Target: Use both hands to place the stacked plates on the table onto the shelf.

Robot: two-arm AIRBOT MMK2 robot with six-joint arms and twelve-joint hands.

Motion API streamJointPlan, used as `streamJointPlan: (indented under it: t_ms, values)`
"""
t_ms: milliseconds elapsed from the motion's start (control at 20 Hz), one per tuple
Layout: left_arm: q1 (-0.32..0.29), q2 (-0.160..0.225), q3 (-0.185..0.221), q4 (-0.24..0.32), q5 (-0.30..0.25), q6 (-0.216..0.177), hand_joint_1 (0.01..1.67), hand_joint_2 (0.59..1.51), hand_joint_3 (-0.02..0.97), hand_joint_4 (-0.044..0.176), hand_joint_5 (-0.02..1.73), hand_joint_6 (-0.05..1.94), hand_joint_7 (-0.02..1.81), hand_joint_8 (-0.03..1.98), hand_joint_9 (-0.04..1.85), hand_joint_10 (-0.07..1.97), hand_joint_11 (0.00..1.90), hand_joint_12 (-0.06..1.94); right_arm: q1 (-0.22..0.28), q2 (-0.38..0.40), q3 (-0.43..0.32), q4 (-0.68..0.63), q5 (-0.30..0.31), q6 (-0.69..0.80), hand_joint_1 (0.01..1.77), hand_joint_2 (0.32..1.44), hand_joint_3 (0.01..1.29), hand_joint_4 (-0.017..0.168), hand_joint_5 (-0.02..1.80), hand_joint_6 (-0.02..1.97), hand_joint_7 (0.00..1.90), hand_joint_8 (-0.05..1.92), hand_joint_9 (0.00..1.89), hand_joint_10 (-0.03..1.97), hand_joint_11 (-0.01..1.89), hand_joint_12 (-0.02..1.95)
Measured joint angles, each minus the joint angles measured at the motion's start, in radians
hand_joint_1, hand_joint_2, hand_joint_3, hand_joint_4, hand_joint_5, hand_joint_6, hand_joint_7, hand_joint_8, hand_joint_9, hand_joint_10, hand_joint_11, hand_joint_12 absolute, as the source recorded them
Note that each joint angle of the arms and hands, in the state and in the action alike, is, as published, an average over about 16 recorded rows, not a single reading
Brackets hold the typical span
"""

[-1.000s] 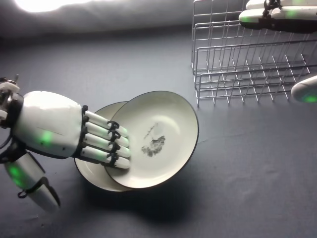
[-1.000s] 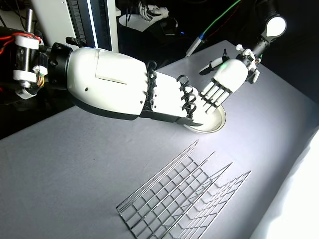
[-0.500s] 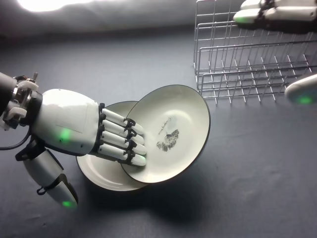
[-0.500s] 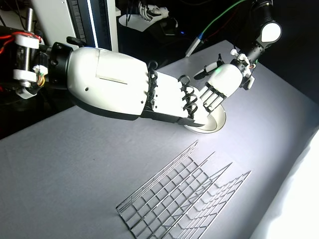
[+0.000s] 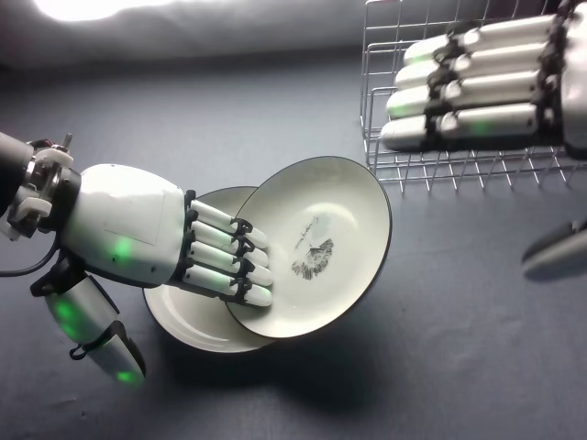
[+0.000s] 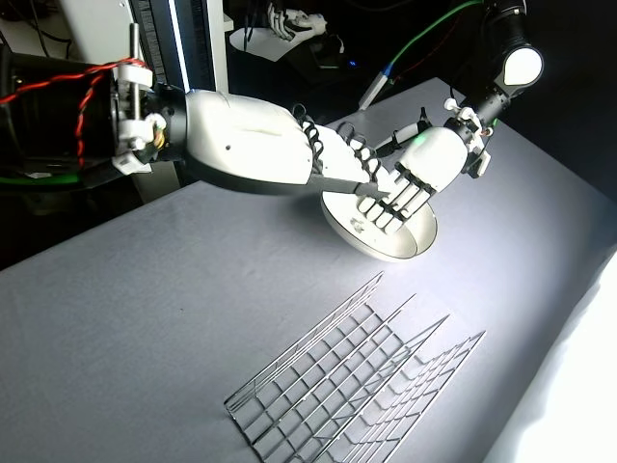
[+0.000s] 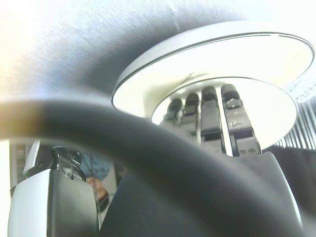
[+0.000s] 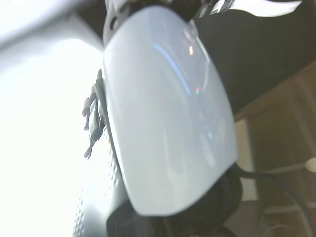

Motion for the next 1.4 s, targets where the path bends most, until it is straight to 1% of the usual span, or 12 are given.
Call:
streamJointPlan:
  t_ms: [150, 300, 450, 600, 850, 1400]
  values:
    - [-0.001, 0.000, 0.001, 0.000, -0.001, 0.000, 0.01, 1.091, 0.008, -0.009, -0.02, -0.03, -0.02, -0.03, 0.01, 0.00, 0.01, 0.01, -0.011, -0.031, 0.019, -0.044, 0.030, 0.002, 0.51, 1.04, 0.01, 0.004, 0.02, 0.02, 0.02, 0.01, 0.02, 0.02, 0.02, 0.01]
    - [-0.001, 0.000, 0.002, 0.000, -0.002, 0.001, 0.01, 1.091, 0.008, -0.009, -0.01, -0.03, -0.02, -0.03, 0.01, 0.00, 0.01, 0.01, -0.026, -0.065, 0.038, -0.071, 0.047, 0.003, 0.71, 1.01, 0.01, 0.004, 0.02, 0.02, 0.02, 0.01, 0.02, 0.02, 0.02, 0.01]
    - [-0.001, 0.000, 0.003, 0.000, -0.003, 0.001, 0.01, 1.092, 0.007, -0.009, -0.02, -0.03, -0.02, -0.03, 0.01, 0.00, 0.01, 0.01, -0.042, -0.102, 0.059, -0.085, 0.052, 0.005, 0.90, 0.98, 0.01, 0.004, 0.01, 0.02, 0.02, 0.01, 0.02, 0.02, 0.02, 0.01]
    - [-0.001, -0.001, 0.004, 0.000, -0.004, 0.002, 0.01, 1.095, 0.007, -0.009, -0.02, -0.03, -0.02, -0.03, 0.01, 0.00, 0.01, 0.01, -0.059, -0.139, 0.083, -0.090, 0.050, 0.005, 1.01, 0.97, 0.01, 0.004, 0.02, 0.02, 0.02, 0.01, 0.02, 0.02, 0.02, 0.01]
    - [-0.003, -0.002, 0.008, 0.001, -0.008, 0.003, 0.01, 1.097, 0.007, -0.009, -0.02, -0.03, -0.02, -0.03, 0.01, -0.01, 0.01, 0.01, -0.088, -0.197, 0.120, -0.093, 0.041, 0.005, 1.02, 0.98, 0.01, 0.004, 0.02, 0.02, 0.02, 0.01, 0.02, 0.02, 0.02, 0.02]
    - [-0.007, -0.006, 0.016, 0.005, -0.014, 0.004, 0.01, 1.089, 0.007, -0.009, -0.02, -0.03, -0.02, -0.03, 0.01, -0.01, 0.01, 0.01, -0.128, -0.334, 0.216, -0.109, 0.025, 0.004, 1.00, 1.03, 0.01, 0.004, 0.04, 0.02, 0.02, 0.01, 0.02, 0.02, 0.02, 0.25]
